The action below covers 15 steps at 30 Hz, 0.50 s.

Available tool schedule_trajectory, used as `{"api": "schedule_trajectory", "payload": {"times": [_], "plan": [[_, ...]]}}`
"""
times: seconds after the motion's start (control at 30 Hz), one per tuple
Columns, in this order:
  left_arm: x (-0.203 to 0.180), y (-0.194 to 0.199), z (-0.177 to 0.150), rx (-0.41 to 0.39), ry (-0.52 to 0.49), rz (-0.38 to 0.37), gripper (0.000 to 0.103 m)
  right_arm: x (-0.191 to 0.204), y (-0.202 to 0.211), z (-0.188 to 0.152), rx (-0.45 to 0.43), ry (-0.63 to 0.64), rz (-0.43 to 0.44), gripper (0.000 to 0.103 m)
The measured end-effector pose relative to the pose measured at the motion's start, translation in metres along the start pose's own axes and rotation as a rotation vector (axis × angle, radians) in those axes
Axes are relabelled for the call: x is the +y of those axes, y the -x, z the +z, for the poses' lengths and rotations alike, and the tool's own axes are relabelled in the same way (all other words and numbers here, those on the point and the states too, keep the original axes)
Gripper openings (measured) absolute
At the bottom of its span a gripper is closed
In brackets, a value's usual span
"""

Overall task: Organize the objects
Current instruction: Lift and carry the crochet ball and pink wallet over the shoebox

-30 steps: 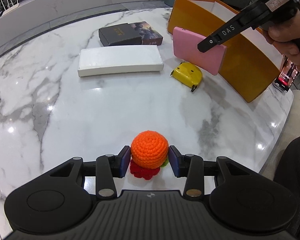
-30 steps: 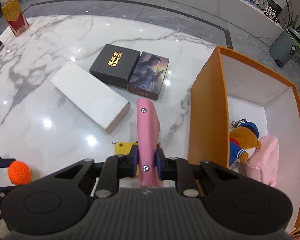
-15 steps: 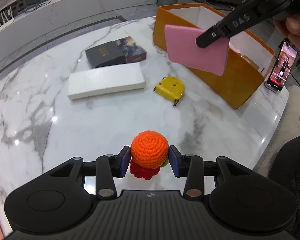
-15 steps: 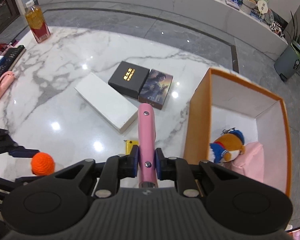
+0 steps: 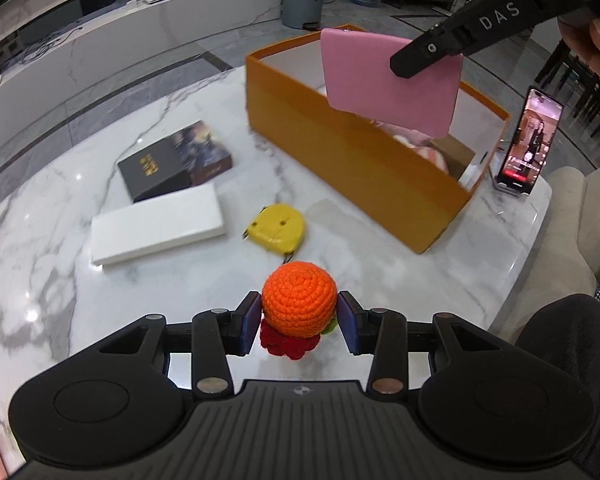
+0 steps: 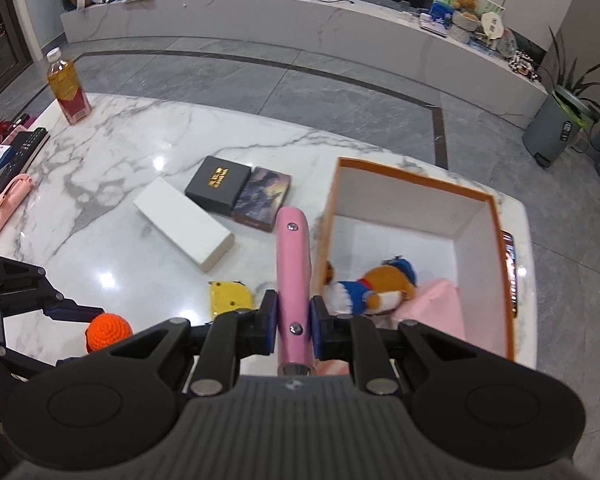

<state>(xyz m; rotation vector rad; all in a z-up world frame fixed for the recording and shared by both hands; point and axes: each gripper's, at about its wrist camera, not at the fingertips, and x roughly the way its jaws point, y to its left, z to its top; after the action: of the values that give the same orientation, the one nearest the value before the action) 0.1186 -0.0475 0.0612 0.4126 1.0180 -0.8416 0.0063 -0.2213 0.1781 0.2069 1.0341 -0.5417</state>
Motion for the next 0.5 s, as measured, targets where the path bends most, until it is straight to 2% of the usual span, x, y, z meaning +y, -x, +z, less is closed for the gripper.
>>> {"api": "schedule_trajectory", "payload": {"times": [0.23,0.5], "plan": [[-0.020,0.000,0.028,-0.005,-0.043,0.000,0.048,-0.026,0.020,0.000,-0.034,-0.023,-0.010,0.017],[-0.043,-0.006,0.083,-0.048,-0.100,-0.023,0.048,-0.062,0.017,-0.003,-0.038,-0.058,-0.031,0.017]]}}
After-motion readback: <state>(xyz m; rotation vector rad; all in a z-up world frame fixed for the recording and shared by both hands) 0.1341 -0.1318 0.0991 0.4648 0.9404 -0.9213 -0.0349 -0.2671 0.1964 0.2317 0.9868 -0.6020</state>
